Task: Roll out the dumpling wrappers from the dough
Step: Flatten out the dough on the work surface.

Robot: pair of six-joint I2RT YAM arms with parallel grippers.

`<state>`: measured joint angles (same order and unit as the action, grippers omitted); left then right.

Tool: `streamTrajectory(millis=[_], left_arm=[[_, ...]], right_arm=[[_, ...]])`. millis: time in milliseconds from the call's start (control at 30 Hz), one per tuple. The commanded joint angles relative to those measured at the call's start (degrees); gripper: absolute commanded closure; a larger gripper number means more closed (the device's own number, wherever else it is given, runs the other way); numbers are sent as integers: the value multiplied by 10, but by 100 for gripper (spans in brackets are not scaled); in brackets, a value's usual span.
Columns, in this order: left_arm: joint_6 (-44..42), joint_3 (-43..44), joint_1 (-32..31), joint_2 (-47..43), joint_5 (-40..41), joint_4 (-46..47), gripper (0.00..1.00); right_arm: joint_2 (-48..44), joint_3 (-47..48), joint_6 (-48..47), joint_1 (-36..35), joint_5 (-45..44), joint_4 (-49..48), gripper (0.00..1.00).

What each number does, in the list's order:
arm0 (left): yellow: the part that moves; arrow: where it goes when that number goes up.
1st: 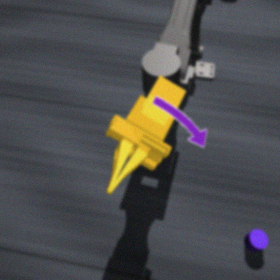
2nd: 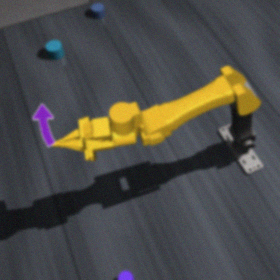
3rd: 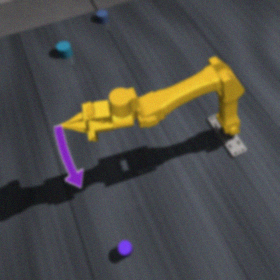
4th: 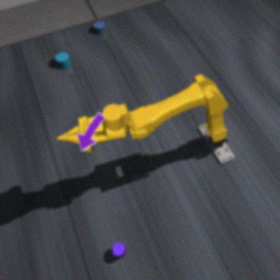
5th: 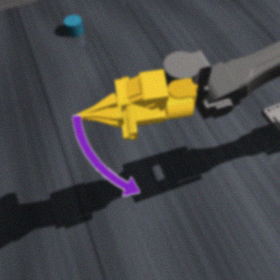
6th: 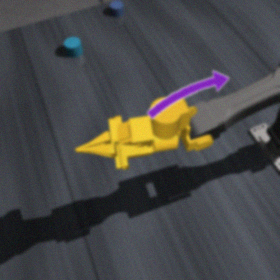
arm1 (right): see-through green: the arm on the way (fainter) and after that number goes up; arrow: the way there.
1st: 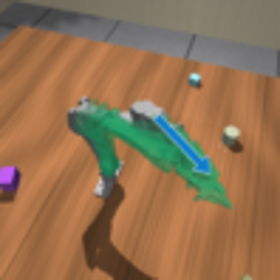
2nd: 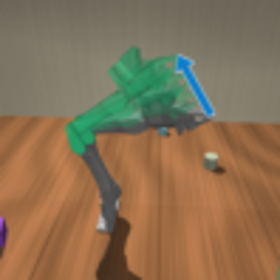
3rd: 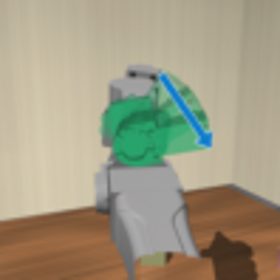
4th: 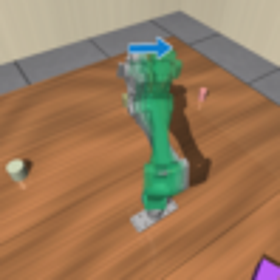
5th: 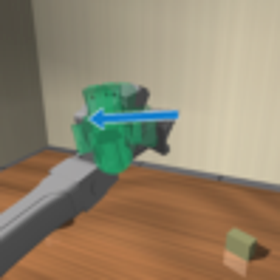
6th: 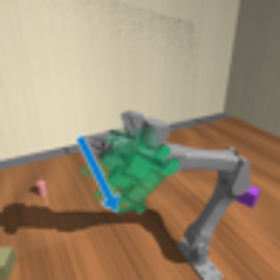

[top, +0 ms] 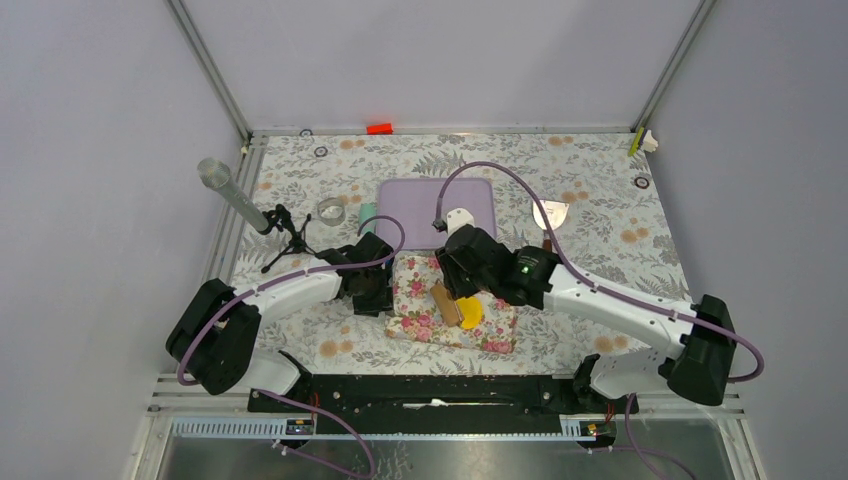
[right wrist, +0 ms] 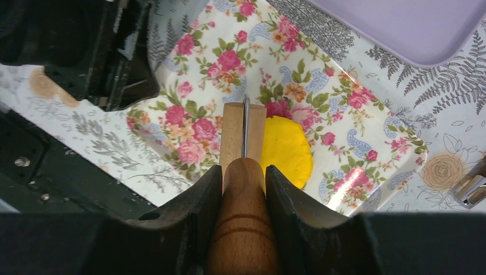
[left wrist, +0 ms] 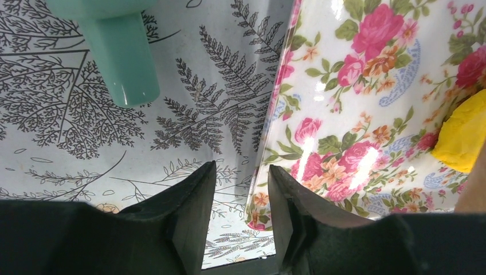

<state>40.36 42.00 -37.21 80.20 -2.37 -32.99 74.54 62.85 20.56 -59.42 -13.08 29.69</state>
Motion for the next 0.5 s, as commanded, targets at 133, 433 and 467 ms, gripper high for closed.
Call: streamTrajectory(millis=[133,433,467], left_arm=[[-6,9,3,-7,0,9,56],[-5,3,2,-3,-1,12,56],[-5,3,2,-2,-2,13,57]], right_arm=[[62,35,-21,15,-9,-59,100],[99,52,-34,16,1,-78,100],[102,51,-34,18,-6,-78,100]])
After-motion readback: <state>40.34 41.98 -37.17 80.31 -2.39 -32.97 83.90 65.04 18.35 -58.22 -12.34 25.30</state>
